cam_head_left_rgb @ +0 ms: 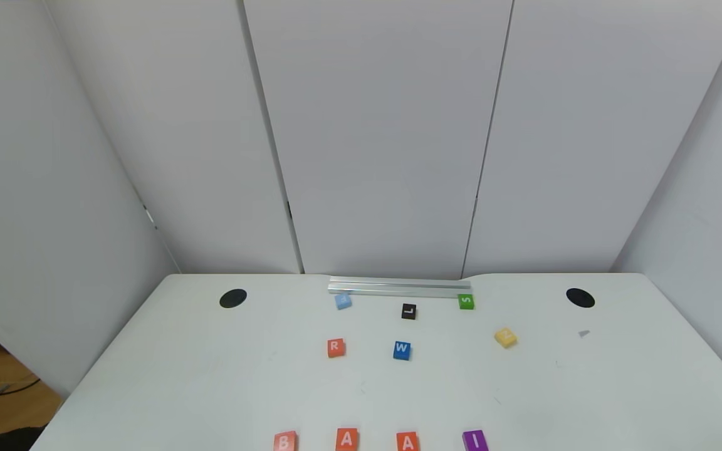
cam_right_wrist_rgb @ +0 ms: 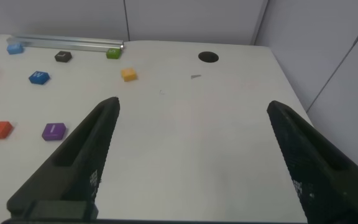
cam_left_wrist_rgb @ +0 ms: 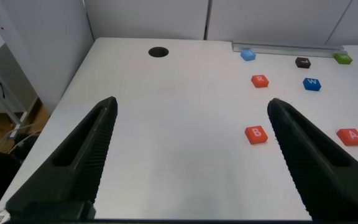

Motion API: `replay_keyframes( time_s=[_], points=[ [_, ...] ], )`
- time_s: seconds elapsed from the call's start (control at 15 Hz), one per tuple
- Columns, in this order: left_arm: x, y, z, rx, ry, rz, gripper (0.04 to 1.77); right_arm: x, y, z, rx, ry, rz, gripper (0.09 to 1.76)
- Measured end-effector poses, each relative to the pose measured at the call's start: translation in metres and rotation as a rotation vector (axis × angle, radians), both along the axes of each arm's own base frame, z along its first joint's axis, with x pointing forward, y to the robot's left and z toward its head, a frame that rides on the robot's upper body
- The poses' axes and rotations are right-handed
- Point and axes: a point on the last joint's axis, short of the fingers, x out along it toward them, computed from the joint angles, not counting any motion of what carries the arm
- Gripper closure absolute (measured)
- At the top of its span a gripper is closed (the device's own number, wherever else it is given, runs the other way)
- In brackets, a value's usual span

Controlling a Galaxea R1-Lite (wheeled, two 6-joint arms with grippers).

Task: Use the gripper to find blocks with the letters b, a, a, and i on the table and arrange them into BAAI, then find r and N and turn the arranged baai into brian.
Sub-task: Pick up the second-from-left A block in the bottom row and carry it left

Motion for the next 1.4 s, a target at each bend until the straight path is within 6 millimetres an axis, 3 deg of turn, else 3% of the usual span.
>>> replay_keyframes(
  time_s=[1.4],
  points=[
    [0.0000, 0.0000, 0.0000, 0.000, 0.000, 0.000, 0.09, 0.0000, 0.0000, -0.0002, 0.000, 0.002, 0.002, 0.14]
  ],
)
